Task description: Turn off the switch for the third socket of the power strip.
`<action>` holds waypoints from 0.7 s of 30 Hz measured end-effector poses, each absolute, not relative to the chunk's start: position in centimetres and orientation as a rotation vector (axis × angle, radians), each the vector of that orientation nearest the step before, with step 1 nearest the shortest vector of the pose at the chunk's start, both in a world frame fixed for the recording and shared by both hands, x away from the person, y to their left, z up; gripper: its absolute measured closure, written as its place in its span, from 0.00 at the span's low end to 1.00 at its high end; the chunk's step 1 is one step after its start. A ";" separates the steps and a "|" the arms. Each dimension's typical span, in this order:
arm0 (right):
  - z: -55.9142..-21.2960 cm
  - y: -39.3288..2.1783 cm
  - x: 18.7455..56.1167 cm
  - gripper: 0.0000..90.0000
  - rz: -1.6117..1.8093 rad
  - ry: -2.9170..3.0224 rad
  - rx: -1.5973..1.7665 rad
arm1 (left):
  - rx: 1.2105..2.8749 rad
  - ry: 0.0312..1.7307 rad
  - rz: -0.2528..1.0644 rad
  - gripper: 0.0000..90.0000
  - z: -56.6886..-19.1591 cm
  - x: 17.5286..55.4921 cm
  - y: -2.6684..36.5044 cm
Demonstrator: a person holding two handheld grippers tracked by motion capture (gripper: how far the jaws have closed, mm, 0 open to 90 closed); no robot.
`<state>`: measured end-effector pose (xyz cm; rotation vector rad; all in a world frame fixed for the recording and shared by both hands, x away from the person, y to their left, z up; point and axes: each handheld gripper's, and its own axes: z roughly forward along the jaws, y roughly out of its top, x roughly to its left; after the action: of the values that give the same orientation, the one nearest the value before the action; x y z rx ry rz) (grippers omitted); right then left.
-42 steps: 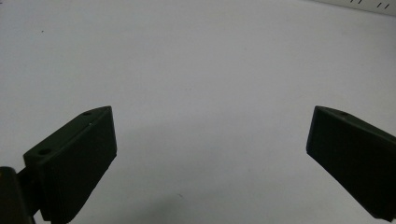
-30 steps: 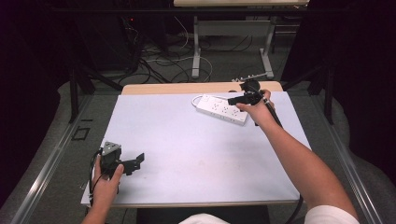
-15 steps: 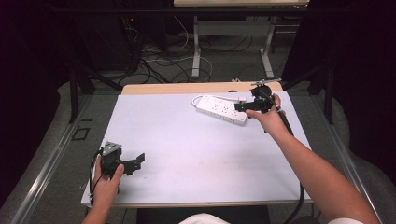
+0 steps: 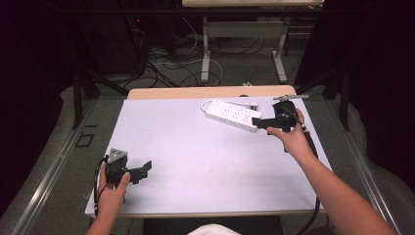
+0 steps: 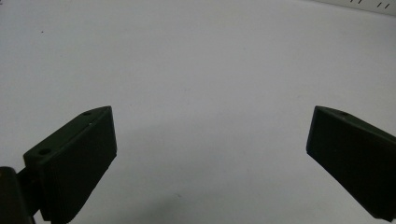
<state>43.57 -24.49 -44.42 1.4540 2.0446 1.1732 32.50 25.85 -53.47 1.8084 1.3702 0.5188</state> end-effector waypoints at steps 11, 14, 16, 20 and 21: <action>-45.9 -26.7 40.4 0.00 1.215 1.992 1.492 | 1.807 1.371 0.521 0.02 -53.4 32.5 25.8; -46.4 -27.3 39.5 0.00 1.213 1.978 1.525 | 1.807 1.371 0.521 0.02 -53.4 32.5 25.8; -46.8 -27.7 38.9 0.00 1.209 1.976 1.547 | 1.807 1.372 0.523 0.02 -53.4 32.4 25.8; -47.4 -28.1 37.9 0.00 1.192 1.999 1.586 | 1.805 1.371 0.523 0.02 -53.5 32.5 25.8; -47.6 -28.2 37.7 0.00 1.185 2.002 1.583 | 1.807 1.370 0.523 0.02 -53.5 32.5 25.8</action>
<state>37.65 -28.19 -47.60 1.5830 2.0024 1.1855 32.46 25.77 -53.46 1.8067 1.3699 0.5227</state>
